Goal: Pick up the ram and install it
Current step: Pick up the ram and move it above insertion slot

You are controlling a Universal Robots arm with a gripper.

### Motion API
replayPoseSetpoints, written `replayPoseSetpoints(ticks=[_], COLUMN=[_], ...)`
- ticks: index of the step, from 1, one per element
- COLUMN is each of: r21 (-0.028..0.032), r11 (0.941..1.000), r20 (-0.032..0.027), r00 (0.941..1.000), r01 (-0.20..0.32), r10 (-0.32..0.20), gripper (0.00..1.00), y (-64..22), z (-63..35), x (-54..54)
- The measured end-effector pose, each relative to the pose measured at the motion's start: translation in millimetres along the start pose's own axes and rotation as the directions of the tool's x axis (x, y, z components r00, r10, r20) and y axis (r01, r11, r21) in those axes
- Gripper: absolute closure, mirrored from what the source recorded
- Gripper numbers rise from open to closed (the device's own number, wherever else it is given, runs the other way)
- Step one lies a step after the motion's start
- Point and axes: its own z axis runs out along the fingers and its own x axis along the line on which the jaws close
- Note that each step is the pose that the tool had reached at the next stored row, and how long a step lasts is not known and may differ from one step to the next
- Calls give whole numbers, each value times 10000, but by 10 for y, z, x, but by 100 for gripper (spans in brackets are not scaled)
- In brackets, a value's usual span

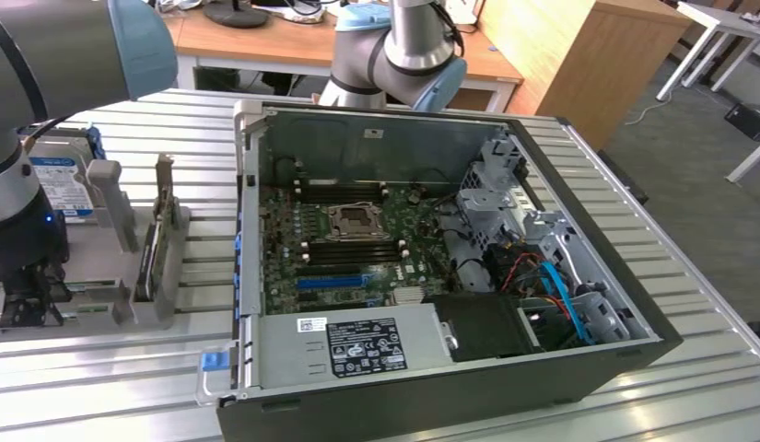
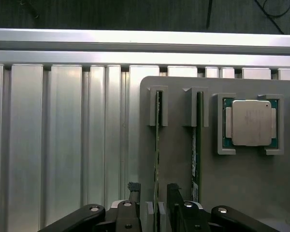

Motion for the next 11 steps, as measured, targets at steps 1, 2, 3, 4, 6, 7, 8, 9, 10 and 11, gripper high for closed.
replayPoseSetpoints(ticks=[1, 2, 3, 4, 6, 7, 8, 9, 10, 11], r21=[1, 1, 2, 2, 1, 1, 0, -1, -1, 0], r11=[10000, 10000, 10000, 10000, 10000, 10000, 10000, 10000, 10000, 10000], r20=[1, 1, 1, 1, 1, 1, 0, 0, 0, 0], r00=[10000, 10000, 10000, 10000, 10000, 10000, 10000, 10000, 10000, 10000], r01=[1, 1, 1, 1, 1, 1, 1, 0, 1, 0], r10=[-1, -1, -1, -1, -1, -1, -1, 0, -1, 0], gripper=[64, 64, 64, 64, 64, 64, 64, 64, 64, 64], y=[-1, -1, -2, -2, -2, -2, -2, -2, -2, -2], z=[4, 10, 17, 24, 37, 42, 45, 45, 45, 45], x=[0, 0, 0, 1, 1, 1, 2, 1, 2, 1])
